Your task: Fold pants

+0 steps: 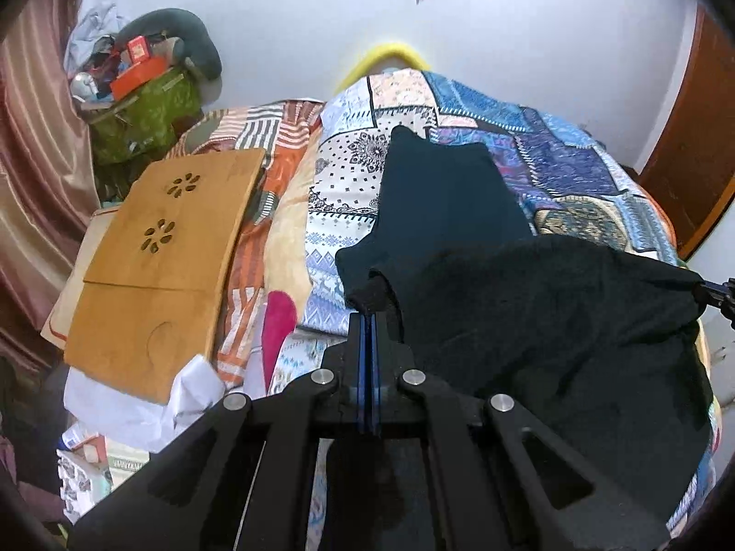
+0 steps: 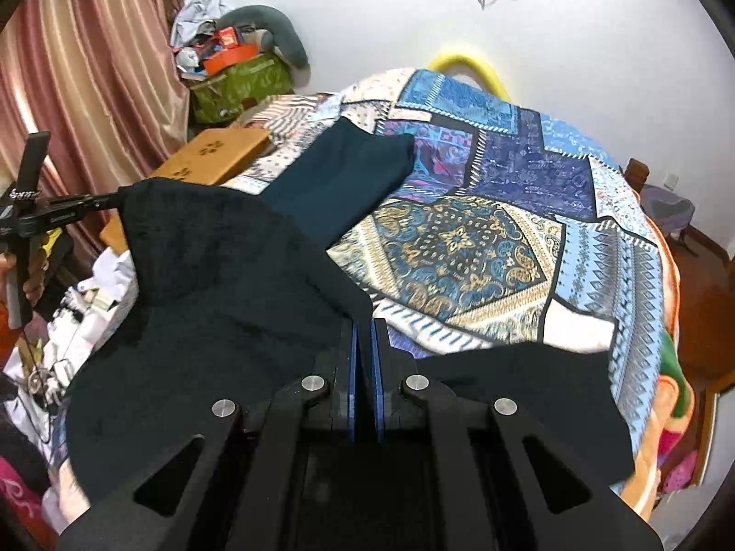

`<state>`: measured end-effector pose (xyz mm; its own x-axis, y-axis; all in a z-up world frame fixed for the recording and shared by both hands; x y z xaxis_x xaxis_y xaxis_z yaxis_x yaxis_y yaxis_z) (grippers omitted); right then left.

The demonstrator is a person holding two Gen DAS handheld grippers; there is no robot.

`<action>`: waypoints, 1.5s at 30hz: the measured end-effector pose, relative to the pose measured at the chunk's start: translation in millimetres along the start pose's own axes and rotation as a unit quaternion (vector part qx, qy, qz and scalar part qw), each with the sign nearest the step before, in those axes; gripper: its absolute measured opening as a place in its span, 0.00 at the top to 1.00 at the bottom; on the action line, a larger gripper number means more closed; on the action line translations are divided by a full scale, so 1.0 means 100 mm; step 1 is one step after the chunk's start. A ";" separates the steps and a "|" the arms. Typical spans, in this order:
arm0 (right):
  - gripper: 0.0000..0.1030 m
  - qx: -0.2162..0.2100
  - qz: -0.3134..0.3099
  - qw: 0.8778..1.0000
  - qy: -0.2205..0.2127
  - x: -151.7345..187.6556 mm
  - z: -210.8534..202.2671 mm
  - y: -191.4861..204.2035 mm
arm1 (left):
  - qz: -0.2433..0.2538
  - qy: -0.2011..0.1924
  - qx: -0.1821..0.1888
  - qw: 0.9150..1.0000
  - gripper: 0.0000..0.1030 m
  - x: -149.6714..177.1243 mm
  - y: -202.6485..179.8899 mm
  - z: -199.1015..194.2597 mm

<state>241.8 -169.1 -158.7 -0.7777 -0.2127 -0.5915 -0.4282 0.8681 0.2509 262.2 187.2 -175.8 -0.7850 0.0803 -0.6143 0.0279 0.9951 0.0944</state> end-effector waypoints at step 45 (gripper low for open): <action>0.95 -0.042 0.015 0.998 0.033 1.37 -0.26 0.40 | -0.075 0.112 0.023 0.991 0.18 1.20 -0.13 0.06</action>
<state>105.9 -175.0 -209.7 -0.8181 -0.2178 -0.5323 -0.4392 0.8341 0.3337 171.8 183.9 -255.5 -0.9000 -0.0788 -0.4287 -0.0758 0.9968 -0.0242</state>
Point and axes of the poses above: each gripper's, at about its wrist camera, not at the fingertips, and z roughly the way its jaws point, y to its left, x to its underside, the point moved 1 cm from there along z, roughly the way its jaws point, and after that the axes turned 11 degrees about z, right-handed, at the moved point
